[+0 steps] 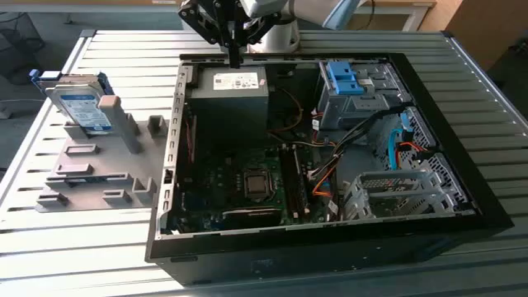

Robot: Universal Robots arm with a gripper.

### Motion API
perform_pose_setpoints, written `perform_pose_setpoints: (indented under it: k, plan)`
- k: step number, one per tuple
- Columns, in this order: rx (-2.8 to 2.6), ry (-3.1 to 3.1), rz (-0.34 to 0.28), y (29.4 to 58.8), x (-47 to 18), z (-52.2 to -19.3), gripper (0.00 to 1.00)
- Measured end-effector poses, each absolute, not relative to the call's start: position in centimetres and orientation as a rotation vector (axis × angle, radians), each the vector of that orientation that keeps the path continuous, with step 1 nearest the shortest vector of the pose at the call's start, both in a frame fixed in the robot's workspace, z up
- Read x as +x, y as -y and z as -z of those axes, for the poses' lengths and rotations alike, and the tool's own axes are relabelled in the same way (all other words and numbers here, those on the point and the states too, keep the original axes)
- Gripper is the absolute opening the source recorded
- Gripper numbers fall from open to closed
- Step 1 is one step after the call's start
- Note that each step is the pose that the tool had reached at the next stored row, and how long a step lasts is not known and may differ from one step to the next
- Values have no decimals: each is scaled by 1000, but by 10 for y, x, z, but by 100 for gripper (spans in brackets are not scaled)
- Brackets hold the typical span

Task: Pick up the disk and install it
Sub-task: 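Reach for the disk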

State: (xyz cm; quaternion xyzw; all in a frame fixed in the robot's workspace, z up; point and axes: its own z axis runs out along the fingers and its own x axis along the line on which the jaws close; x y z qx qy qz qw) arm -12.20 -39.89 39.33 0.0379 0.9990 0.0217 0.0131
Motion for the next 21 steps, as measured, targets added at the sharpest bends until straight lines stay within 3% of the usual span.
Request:
perform_pose_setpoints:
  k: [21]
  plan:
    - [118, -3113, -68, 399, -126, -393, 11]
